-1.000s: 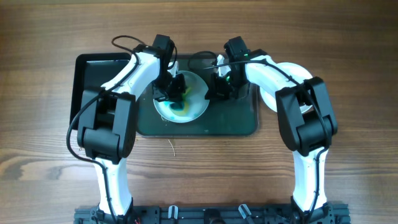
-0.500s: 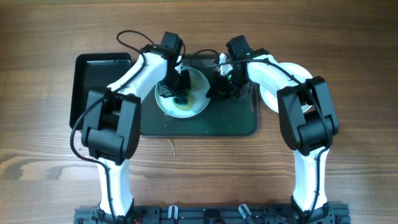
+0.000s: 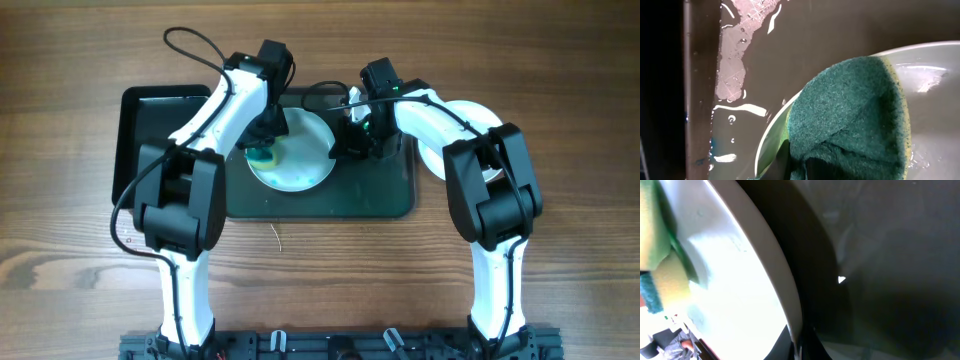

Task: Clean dirty plates on tray and stack at the side
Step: 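Lift the last plate with the right gripper and stack it on the right pile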

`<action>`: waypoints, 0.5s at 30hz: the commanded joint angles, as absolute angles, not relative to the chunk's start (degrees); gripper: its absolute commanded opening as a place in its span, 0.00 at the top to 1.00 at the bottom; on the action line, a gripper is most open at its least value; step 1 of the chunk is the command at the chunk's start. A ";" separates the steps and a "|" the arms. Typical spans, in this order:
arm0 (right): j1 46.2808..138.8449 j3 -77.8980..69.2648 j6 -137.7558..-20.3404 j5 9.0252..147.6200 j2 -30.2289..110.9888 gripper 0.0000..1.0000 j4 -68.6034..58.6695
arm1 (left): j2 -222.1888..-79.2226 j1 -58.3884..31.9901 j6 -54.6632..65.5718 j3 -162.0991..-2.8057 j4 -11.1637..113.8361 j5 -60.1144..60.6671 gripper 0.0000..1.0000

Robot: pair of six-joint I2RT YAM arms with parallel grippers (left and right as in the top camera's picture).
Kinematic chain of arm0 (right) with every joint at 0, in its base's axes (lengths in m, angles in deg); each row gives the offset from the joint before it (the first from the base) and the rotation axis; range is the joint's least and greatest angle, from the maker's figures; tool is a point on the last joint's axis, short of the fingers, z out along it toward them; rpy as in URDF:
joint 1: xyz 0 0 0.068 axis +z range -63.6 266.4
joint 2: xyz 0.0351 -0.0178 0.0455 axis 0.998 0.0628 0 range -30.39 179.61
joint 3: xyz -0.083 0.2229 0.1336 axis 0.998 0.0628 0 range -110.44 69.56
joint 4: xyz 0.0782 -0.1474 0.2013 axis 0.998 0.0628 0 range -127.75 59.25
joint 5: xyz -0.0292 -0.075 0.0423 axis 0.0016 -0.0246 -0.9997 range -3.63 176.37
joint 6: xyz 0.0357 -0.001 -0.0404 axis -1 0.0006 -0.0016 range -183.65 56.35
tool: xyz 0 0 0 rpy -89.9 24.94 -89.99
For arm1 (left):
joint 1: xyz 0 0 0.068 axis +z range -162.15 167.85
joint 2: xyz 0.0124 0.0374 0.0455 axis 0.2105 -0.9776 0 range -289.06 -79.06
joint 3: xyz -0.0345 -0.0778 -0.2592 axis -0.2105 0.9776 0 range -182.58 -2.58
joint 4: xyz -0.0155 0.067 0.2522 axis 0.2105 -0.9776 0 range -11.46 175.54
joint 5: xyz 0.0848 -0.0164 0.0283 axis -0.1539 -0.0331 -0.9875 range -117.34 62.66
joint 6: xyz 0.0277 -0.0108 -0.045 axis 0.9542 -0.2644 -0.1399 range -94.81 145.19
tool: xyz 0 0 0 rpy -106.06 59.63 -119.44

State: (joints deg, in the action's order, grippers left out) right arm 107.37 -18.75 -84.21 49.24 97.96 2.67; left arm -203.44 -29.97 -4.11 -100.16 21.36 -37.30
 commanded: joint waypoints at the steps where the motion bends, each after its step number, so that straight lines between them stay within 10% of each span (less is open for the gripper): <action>1: 107.66 -17.73 -83.18 50.33 99.58 0.96 3.26 | -198.80 -29.12 -5.05 -101.56 20.07 -37.93 0.96; 15: 110.08 -17.75 -83.40 70.81 87.82 0.96 9.58 | -196.05 -27.50 -2.25 -101.56 17.05 -32.88 0.96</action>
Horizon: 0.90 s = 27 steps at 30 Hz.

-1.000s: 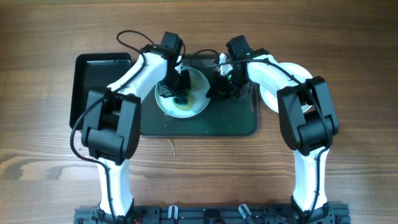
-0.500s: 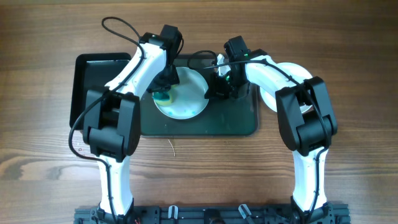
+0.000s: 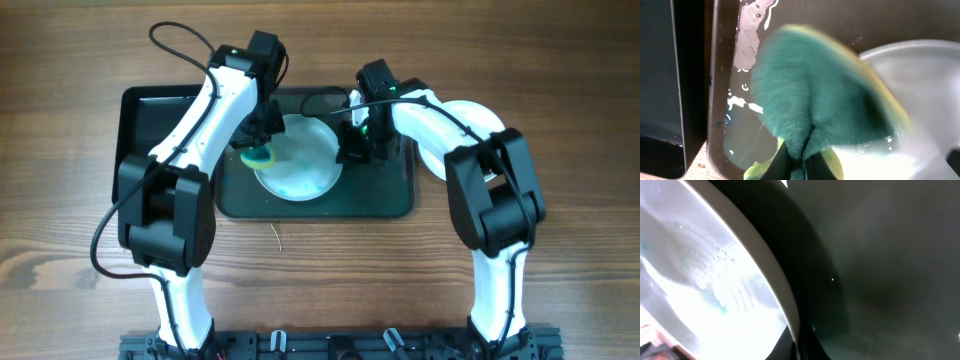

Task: Clean dirty plates on tray and stack at the side
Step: 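Lift the last plate with the right gripper and stack it on the right pile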

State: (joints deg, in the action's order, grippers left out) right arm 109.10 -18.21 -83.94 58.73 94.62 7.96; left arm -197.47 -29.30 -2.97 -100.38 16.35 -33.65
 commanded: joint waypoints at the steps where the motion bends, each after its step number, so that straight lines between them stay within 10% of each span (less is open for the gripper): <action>1: 110.19 -17.75 -83.55 72.43 86.75 0.96 10.02 | -196.05 -27.09 -2.27 -101.56 17.18 -32.64 0.96; 27: 127.06 -17.75 -86.13 141.24 63.67 0.96 22.96 | -196.05 -23.61 -2.25 -101.53 19.33 -30.32 0.96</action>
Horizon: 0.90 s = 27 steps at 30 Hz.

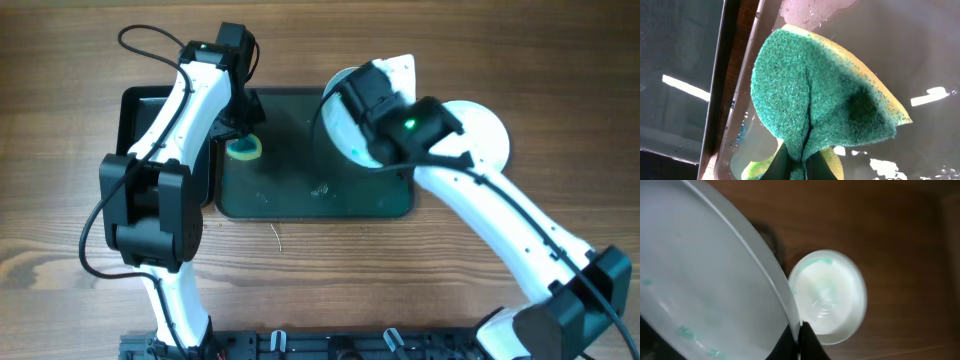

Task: Clean dirty plates on tray and stack at the side
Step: 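Lift the last plate with the right gripper and stack it on the right pile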

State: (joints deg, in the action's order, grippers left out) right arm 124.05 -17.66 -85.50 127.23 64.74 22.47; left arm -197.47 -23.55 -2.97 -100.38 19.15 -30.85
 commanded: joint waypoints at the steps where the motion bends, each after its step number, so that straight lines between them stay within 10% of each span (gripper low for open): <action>1: 128.24 -17.75 -86.13 144.34 63.67 0.96 23.15 | -196.05 -23.61 -2.25 -101.53 19.30 -30.32 0.96; 27: 134.08 -17.75 -86.35 153.08 63.67 0.96 22.30 | -196.05 -23.66 -2.25 -101.53 19.33 -29.89 0.96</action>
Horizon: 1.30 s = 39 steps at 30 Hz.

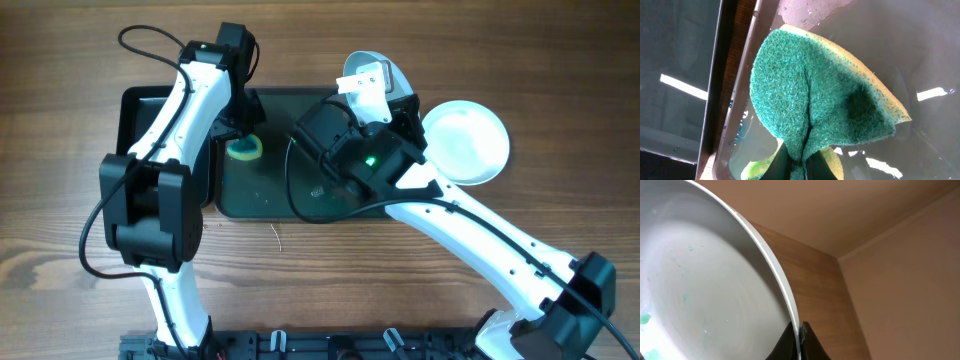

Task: Clean dirty plates on tray and stack at the side
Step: 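Lift the last plate with the right gripper and stack it on the right pile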

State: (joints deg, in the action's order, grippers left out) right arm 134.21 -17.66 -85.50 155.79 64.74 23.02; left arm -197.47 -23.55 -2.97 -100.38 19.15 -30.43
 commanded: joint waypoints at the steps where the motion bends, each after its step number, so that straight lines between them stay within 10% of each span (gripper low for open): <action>1: 133.84 -17.75 -86.35 150.61 63.67 0.96 22.08 | -196.05 -23.66 -2.27 -101.53 19.33 -29.89 0.96; 19: 93.23 -17.73 -72.62 65.72 63.08 0.96 17.23 | -196.05 -23.64 -2.21 -101.53 19.30 -29.91 0.96; 28: 69.95 -10.60 -76.01 72.63 63.14 0.96 14.85 | -196.05 -23.64 -2.23 -101.53 19.61 -29.91 0.96; 39: 66.94 7.96 -82.02 75.32 63.56 0.96 -2.97 | -196.05 -23.64 -2.21 -101.51 19.57 -29.93 0.96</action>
